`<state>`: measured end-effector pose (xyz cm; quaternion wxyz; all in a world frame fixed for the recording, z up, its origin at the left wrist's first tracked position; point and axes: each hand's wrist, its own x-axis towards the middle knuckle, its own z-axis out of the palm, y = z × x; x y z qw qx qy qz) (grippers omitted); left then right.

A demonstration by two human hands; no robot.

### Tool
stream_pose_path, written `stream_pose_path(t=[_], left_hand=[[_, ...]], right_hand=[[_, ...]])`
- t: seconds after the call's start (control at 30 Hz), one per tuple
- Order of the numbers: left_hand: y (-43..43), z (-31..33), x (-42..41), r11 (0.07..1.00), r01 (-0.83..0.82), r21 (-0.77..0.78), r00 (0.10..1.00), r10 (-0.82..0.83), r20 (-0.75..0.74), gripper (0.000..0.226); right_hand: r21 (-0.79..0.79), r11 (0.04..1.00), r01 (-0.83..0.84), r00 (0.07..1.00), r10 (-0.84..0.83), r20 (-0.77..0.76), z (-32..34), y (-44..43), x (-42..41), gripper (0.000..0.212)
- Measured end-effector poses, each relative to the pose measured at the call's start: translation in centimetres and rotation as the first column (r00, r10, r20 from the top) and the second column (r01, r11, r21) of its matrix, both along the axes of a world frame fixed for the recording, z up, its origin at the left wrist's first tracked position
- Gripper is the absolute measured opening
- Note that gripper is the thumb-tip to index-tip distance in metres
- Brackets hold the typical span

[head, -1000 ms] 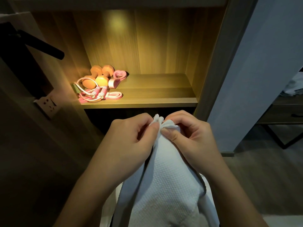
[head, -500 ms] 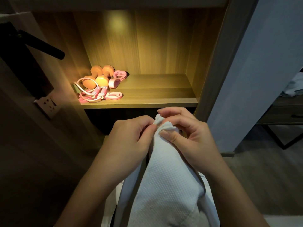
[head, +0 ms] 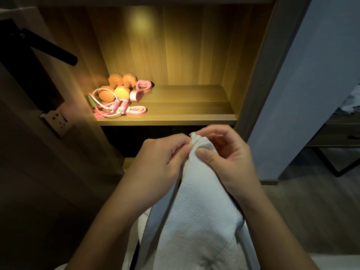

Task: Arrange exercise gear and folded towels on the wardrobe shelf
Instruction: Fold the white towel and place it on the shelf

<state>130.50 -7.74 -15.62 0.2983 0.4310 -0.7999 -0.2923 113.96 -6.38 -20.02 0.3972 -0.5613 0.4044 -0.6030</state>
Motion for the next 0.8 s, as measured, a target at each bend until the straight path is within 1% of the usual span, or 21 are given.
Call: stream_pose_path(t=[0.07, 0.1, 0.23, 0.33, 0.43, 0.5, 0.6, 0.67, 0.73, 0.8], left_hand=[[-0.1, 0.0, 0.1, 1.000, 0.014, -0.001, 0.999, -0.014, 0.043, 0.033], [-0.3, 0.0, 0.1, 1.000, 0.024, -0.002, 0.998, -0.024, 0.065, 0.029], [-0.6, 0.0, 0.1, 0.999, 0.039, -0.004, 0.989, -0.038, 0.144, 0.025], [-0.7, 0.1, -0.1, 0.999, 0.040, -0.005, 0.987, -0.038, 0.156, 0.026], [-0.5, 0.2, -0.1, 0.996, 0.076, 0.038, 0.988, -0.080, 0.132, 0.029], [-0.3, 0.0, -0.1, 0.997, 0.062, 0.040, 0.985, -0.068, 0.158, 0.033], [-0.3, -0.6, -0.4, 0.998, -0.023, -0.059, 0.983, 0.033, 0.179, 0.023], [-0.4, -1.0, -0.8, 0.988, -0.061, -0.139, 0.981, 0.085, 0.176, 0.021], [-0.7, -1.2, -1.5, 0.979, -0.084, -0.183, 0.980, 0.115, 0.161, 0.026], [-0.6, -1.4, -1.9, 0.974, -0.120, -0.191, 0.982, 0.145, 0.122, 0.035]], right_hand=[[0.066, 0.997, -0.049, 0.999, 0.048, 0.018, 0.0, -0.1, -0.4, 0.046], [0.101, 0.991, -0.083, 0.997, 0.083, 0.004, 0.1, -0.1, -0.6, 0.048], [0.184, 0.973, -0.138, 0.967, 0.172, -0.186, 0.2, -0.3, -1.3, 0.039], [0.174, 0.978, -0.116, 0.957, 0.157, -0.242, 0.2, -0.5, -1.4, 0.039], [0.121, 0.988, -0.096, 0.961, 0.124, -0.247, 0.1, -0.7, -1.5, 0.037], [0.109, 0.989, -0.099, 0.958, 0.125, -0.258, 0.0, -1.0, -1.7, 0.034], [0.126, 0.981, -0.146, 0.937, 0.178, -0.301, 0.1, -1.5, -2.5, 0.027], [0.143, 0.970, -0.197, 0.919, 0.234, -0.317, 0.6, -2.0, -3.3, 0.027], [0.146, 0.963, -0.228, 0.900, 0.266, -0.346, 1.0, -2.8, -4.2, 0.026], [0.137, 0.965, -0.222, 0.890, 0.258, -0.377, 0.8, -3.7, -4.9, 0.024]])
